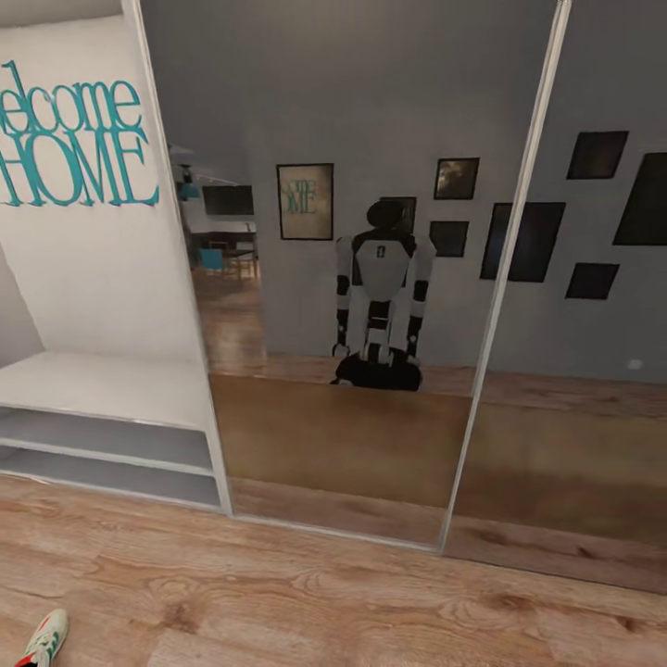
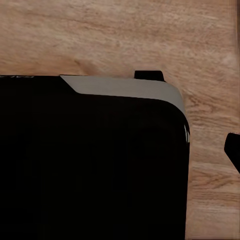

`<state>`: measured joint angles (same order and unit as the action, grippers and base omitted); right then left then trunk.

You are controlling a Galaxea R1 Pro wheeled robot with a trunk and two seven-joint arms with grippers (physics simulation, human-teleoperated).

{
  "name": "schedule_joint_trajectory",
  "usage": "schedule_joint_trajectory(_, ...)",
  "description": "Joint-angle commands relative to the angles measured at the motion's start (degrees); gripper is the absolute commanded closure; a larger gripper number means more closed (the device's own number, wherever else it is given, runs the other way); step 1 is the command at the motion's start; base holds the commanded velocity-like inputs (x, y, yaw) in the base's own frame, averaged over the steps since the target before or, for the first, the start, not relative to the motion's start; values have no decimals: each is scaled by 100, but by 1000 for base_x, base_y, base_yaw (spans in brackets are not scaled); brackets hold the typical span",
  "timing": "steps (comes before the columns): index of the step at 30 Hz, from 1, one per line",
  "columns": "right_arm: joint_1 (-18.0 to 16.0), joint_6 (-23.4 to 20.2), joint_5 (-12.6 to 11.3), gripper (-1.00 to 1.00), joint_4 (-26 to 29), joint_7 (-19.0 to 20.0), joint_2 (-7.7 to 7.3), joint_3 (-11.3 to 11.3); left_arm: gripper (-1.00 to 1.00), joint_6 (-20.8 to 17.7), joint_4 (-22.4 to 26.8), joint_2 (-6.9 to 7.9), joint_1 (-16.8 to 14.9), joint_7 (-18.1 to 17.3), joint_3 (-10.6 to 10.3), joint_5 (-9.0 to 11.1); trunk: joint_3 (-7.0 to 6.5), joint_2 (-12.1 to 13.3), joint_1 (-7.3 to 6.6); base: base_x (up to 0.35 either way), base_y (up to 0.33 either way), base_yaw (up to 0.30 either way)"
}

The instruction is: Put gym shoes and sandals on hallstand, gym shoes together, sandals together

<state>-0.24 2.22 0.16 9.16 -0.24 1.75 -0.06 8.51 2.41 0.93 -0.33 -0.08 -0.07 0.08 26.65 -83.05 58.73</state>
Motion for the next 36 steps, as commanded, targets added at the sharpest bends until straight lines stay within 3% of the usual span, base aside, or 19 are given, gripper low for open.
schedule_joint_trajectory(1, -2, 16, 1, -100, -2, -3, 1, 0, -100, 19, -3, 0, -2, -1, -1, 1, 7, -3, 0, 0, 0, -267)
schedule_joint_trajectory(21, -2, 16, 1, -100, -2, -3, 1, -2, -100, 19, -3, 2, -2, -2, -3, 1, 90, -3, 0, -13, 0, -267)
schedule_joint_trajectory(36, -2, 16, 1, -100, -2, -3, 1, -2, -100, 19, -3, 9, -2, -1, -1, 1, 170, -3, 0, -275, 56, -253)
